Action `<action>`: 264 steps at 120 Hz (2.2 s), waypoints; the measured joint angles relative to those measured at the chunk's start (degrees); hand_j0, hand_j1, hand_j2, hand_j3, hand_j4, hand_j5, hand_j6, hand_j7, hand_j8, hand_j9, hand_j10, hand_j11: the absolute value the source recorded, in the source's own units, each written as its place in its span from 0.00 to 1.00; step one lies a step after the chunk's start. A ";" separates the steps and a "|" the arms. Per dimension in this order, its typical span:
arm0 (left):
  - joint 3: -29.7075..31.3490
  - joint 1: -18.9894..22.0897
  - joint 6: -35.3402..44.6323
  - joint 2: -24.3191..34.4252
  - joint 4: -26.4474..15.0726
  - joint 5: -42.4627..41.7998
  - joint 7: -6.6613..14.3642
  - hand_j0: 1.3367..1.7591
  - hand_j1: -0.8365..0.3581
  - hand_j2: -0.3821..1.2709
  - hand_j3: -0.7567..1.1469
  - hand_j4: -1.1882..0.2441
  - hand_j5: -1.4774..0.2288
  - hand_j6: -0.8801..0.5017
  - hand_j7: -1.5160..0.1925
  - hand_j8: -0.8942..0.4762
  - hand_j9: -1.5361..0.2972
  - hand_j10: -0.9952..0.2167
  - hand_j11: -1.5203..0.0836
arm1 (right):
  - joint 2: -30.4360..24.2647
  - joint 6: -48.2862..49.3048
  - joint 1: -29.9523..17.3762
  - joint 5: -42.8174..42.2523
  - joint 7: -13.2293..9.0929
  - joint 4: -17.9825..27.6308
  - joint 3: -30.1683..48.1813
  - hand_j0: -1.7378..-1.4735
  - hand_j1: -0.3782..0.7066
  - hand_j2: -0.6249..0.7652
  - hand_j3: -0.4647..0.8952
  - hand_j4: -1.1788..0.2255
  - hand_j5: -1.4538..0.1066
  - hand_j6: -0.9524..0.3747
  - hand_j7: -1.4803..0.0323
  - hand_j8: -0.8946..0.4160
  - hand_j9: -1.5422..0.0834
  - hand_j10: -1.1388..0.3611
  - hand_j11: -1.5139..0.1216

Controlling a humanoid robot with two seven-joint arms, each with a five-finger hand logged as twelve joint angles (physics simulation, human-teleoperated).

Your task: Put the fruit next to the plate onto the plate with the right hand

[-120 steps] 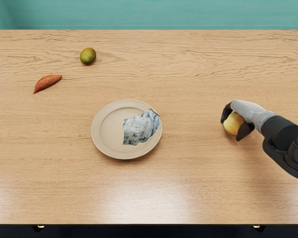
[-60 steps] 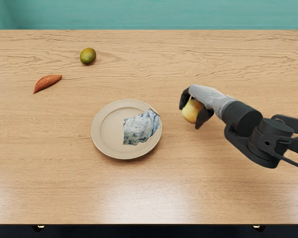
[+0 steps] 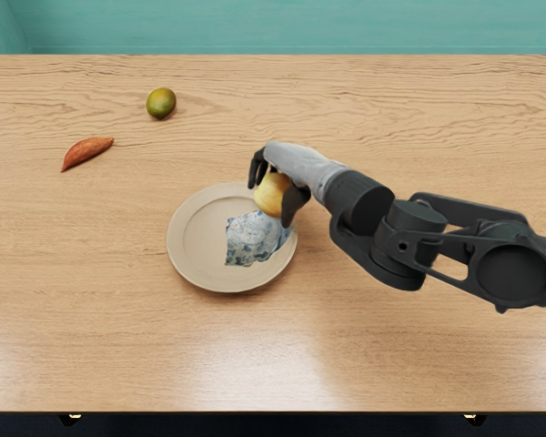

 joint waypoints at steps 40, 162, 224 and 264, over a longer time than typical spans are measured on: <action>0.00 0.00 0.00 0.00 0.00 0.02 0.01 0.76 0.98 0.23 0.40 0.82 0.86 0.63 0.88 0.65 0.83 0.81 0.94 | 9.72 -0.06 0.85 -0.38 -0.01 -9.18 -0.81 0.31 0.52 0.76 0.34 0.38 0.37 0.35 0.41 0.37 0.41 0.37 0.39; 0.00 0.00 0.00 0.00 0.00 0.01 0.00 0.76 0.98 0.23 0.40 0.82 0.86 0.63 0.88 0.65 0.83 0.81 0.94 | 2.84 11.81 -0.96 13.88 -0.01 -6.25 9.77 0.30 0.06 0.47 0.34 0.81 0.90 0.69 0.95 0.66 0.92 0.74 0.90; 0.02 0.00 0.00 0.00 -0.16 0.06 0.01 0.76 0.98 0.23 0.40 0.82 0.86 0.63 0.88 0.65 0.83 0.81 0.94 | -24.59 43.50 -1.35 55.12 -0.01 -5.44 25.83 0.30 0.03 0.45 0.34 0.84 0.93 0.71 0.98 0.68 0.95 0.76 0.92; 0.11 -0.13 0.00 0.00 -0.27 0.15 0.07 0.76 0.98 0.23 0.40 0.82 0.86 0.63 0.88 0.65 0.83 0.81 0.94 | -32.79 44.21 -1.96 64.12 -0.01 -5.30 24.95 0.30 0.03 0.45 0.34 0.84 0.93 0.72 0.98 0.68 0.95 0.76 0.93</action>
